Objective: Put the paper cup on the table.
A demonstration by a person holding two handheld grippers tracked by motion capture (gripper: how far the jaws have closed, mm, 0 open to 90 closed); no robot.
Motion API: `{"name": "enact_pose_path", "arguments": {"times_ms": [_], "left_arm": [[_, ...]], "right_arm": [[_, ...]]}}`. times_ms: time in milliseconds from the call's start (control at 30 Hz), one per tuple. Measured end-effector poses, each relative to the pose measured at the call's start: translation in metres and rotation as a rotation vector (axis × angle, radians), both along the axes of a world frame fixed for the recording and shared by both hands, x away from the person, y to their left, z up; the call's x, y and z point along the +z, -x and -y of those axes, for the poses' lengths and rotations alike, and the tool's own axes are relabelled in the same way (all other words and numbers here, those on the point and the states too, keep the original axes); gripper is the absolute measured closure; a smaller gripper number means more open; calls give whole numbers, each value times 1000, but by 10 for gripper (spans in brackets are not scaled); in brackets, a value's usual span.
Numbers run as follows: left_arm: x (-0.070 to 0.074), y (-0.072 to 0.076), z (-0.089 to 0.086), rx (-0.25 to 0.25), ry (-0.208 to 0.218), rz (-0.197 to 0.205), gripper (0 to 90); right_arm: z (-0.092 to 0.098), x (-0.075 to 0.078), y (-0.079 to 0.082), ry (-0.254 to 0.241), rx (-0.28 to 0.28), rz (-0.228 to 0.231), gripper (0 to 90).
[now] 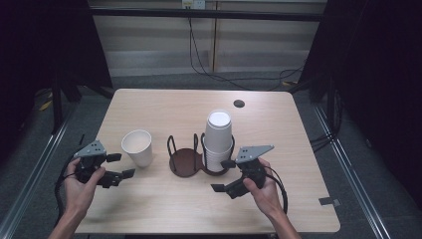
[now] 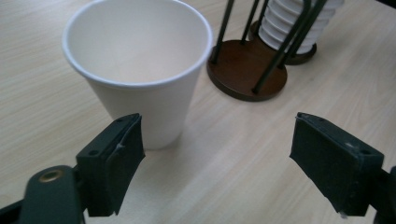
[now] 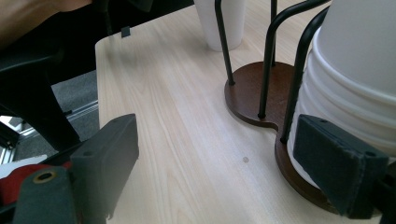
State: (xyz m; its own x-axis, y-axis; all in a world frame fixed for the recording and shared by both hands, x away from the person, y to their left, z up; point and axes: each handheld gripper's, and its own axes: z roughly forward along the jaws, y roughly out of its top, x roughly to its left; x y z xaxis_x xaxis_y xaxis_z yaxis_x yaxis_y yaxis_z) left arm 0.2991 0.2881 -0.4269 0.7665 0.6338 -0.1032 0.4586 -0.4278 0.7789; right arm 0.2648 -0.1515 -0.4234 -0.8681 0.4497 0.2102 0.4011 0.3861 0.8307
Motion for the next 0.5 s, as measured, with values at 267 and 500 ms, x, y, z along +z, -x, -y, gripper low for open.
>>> {"name": "enact_pose_path", "arguments": {"times_ms": [267,500], "left_arm": [[0,20,10,15,46,36,178],[-2,34,19,25,104,47,171]], "right_arm": [[2,-1,2,1,-14,4,145],[0,-1,4,-1,-12,3,145]]}}
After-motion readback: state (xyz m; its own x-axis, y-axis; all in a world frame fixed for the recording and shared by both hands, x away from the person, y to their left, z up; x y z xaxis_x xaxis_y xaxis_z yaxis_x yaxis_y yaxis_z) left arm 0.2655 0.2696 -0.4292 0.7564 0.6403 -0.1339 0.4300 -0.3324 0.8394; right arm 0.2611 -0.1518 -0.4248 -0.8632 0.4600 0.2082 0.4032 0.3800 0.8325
